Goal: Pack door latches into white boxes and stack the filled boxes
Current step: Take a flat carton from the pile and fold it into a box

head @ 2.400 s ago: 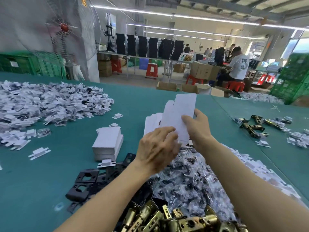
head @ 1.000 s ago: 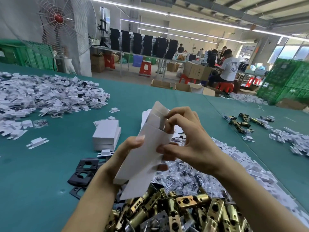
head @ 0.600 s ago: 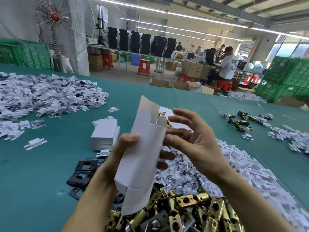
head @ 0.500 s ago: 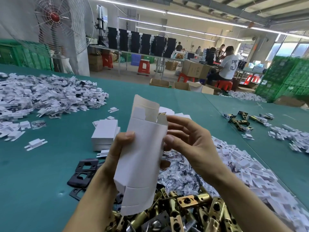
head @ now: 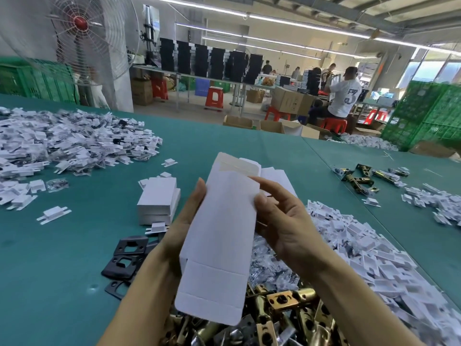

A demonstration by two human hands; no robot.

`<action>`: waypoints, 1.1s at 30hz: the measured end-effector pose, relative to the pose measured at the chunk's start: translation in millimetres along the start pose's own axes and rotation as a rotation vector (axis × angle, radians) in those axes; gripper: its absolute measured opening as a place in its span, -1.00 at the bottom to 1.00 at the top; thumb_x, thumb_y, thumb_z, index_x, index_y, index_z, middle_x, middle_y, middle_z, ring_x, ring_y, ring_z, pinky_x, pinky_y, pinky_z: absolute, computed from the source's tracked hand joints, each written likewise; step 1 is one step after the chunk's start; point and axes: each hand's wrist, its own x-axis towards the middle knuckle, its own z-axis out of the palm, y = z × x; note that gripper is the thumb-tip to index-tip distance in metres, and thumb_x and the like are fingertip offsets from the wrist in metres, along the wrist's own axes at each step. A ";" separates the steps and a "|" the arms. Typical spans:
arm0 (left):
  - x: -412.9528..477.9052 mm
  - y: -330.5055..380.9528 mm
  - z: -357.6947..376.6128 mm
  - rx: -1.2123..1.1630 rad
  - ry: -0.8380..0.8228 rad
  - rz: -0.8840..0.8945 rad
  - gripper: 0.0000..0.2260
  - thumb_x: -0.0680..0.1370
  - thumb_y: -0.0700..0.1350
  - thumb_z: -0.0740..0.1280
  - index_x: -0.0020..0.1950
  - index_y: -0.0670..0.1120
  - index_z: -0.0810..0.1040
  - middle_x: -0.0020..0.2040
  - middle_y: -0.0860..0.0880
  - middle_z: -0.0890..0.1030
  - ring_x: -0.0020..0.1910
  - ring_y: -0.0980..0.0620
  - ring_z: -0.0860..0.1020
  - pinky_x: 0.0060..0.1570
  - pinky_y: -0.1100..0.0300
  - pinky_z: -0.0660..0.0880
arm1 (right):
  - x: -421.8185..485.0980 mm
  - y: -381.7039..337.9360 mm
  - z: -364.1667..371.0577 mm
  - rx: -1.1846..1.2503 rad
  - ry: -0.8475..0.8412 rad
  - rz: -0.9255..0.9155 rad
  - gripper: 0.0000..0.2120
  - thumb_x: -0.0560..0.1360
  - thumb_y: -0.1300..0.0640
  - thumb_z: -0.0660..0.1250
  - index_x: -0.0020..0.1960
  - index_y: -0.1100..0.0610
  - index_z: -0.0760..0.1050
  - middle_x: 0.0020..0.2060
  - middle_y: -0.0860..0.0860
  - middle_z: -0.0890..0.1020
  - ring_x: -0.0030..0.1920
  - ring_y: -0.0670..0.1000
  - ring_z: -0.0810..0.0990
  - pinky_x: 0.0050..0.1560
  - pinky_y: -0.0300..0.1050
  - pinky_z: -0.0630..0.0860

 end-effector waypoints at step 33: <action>14.5 -21.1 20.7 0.884 0.288 0.900 -0.74 0.47 0.29 0.38 0.05 0.23 0.45 -0.07 0.15 0.61 -0.22 0.05 0.63 -0.31 -0.10 0.65 | -16.6 -9.9 -17.0 -0.520 -0.023 -0.177 -0.88 0.56 0.18 0.30 0.09 0.13 0.48 -0.04 0.07 0.64 -0.02 0.03 0.64 0.07 0.12 0.63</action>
